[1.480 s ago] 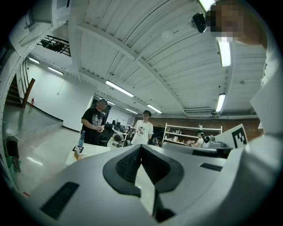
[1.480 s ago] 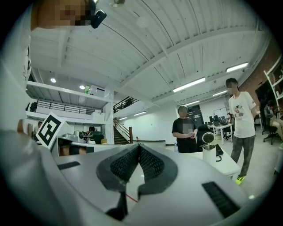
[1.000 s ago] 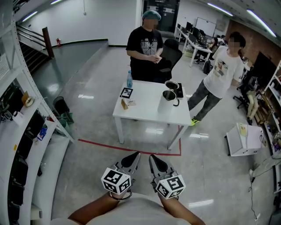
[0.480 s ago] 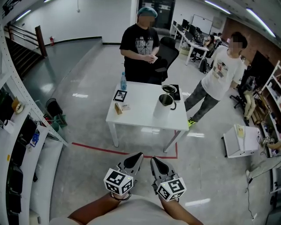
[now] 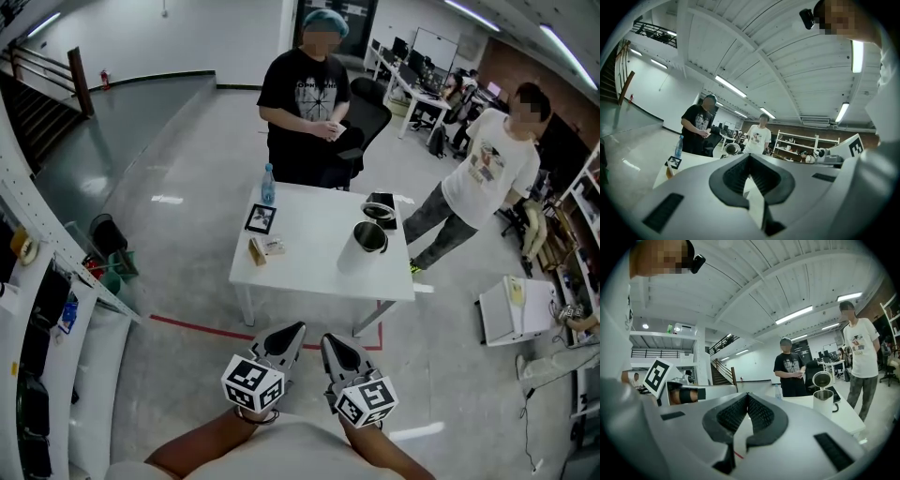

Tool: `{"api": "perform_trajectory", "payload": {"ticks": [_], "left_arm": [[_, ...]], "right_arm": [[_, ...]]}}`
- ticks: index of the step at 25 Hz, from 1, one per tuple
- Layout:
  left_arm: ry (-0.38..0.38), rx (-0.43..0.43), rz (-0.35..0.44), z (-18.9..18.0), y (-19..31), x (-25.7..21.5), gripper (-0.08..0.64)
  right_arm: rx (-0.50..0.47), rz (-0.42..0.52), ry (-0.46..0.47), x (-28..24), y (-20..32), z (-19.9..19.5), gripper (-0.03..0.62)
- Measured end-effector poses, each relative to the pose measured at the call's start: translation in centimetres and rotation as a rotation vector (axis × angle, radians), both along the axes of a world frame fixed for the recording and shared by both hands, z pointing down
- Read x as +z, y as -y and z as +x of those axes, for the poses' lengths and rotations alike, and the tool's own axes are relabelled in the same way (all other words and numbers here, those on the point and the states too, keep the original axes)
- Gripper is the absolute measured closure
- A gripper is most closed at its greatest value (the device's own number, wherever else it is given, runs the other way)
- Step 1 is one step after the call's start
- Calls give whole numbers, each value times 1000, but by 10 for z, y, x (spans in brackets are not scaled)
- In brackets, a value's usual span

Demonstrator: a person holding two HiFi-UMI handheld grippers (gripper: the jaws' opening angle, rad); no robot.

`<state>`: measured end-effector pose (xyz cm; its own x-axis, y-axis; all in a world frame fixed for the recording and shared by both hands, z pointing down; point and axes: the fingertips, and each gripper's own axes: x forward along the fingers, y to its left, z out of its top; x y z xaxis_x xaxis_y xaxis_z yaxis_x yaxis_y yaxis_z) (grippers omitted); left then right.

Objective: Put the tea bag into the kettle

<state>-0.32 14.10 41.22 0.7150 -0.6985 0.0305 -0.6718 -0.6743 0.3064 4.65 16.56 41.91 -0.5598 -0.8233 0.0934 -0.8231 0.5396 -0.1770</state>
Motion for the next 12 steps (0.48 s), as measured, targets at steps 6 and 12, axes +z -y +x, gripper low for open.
{"api": "perform_trajectory", "payload": {"ticks": [6,12], "left_arm": [[-5,8,3,-42,69,-7,551],[-12,23,7,-73,110,-5,551]], "right_arm": [[-9,-9,-5,-2,68,-47,581],[-6,-5,-27,-3,115,-82,581]]}}
